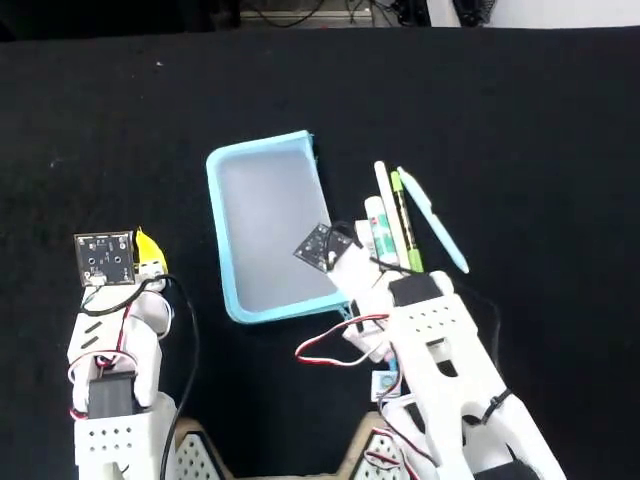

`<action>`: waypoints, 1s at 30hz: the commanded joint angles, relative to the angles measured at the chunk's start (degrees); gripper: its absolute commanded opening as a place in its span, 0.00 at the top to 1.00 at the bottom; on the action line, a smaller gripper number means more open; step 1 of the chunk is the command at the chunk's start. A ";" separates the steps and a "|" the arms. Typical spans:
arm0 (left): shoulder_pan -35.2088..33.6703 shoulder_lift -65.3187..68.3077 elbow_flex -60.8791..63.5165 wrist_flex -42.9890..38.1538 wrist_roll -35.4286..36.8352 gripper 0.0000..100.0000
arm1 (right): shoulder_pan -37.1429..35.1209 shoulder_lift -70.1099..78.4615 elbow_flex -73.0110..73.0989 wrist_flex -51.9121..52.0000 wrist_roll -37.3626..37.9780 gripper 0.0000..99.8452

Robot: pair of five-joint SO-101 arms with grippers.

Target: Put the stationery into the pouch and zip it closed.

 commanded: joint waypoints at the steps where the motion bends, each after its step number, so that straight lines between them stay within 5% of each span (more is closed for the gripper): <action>1: 0.31 -0.18 1.45 0.44 -0.44 0.97 | -1.67 -0.66 0.66 -6.51 -0.70 0.77; 12: 0.31 -0.18 1.45 0.44 -0.44 0.97 | -7.12 -0.75 5.05 -10.64 -0.79 0.77; 30: 0.31 -0.18 1.45 0.44 -0.44 0.97 | -4.13 -0.57 8.31 -16.62 4.13 0.77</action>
